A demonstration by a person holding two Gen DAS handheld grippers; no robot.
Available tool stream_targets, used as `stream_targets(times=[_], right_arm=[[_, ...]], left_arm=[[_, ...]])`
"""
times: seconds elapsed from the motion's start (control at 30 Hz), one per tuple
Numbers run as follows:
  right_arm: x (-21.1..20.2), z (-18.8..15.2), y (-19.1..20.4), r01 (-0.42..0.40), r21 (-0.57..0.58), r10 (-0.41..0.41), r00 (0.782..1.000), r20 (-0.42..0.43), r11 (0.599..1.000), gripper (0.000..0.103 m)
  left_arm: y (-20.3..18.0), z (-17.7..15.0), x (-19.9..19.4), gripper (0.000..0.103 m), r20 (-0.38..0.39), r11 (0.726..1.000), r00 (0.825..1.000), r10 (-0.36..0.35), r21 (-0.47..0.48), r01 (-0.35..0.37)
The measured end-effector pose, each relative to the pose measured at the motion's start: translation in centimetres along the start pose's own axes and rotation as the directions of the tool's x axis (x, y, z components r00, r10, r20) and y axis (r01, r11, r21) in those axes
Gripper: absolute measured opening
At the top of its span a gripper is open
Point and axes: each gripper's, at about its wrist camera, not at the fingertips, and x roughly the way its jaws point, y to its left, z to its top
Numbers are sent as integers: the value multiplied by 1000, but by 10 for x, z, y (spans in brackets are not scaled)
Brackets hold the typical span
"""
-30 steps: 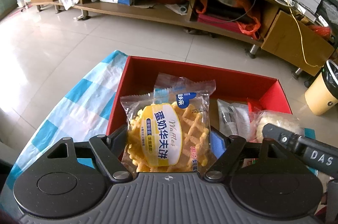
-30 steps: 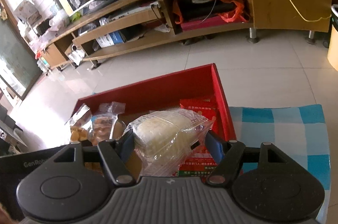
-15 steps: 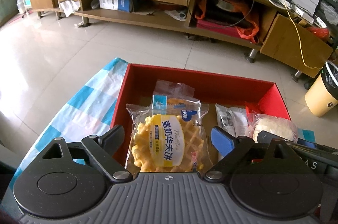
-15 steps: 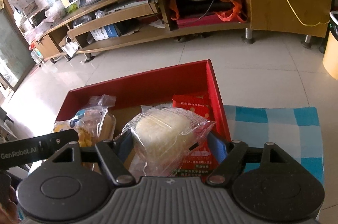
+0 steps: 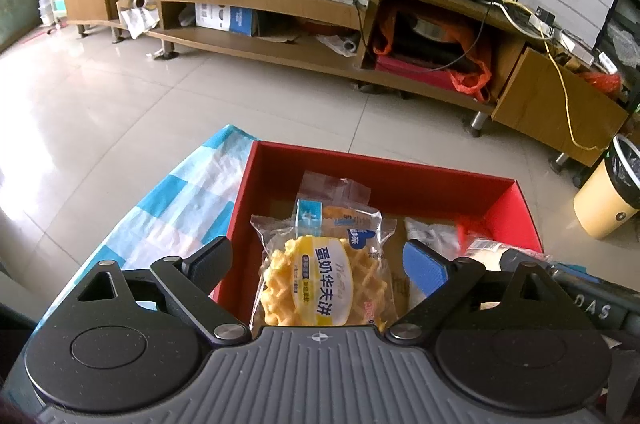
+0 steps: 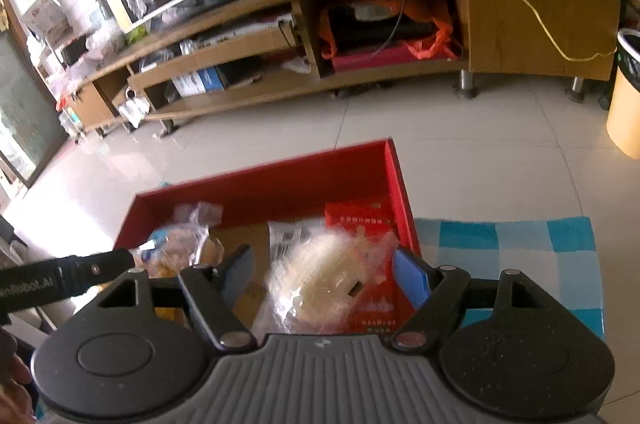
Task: Organize snacks
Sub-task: 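Lower the yellow waffle and round bun into the red box and open both grippers, then move both grippers back over the loose snacks on the cloth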
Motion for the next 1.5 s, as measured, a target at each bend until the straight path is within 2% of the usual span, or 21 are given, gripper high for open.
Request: stream_targets(times=[0.17, 0.5, 0.93, 1.5], right_arm=[[-10, 3, 1, -13, 7, 13, 1000, 23, 1000, 76], [-24, -8, 3, -6, -5, 6, 1000, 16, 1000, 76], [-61, -42, 11, -16, -46, 15, 1000, -14, 999, 76], [-96, -85, 8, -7, -26, 6, 999, -50, 1000, 77]], left_arm=[[1, -1, -6, 95, 9, 1000, 1000, -10, -6, 10], [2, -13, -22, 96, 8, 1000, 1000, -18, 14, 18], [5, -53, -51, 96, -22, 999, 999, -38, 38, 39], [13, -94, -74, 96, -59, 997, 997, -43, 57, 47]])
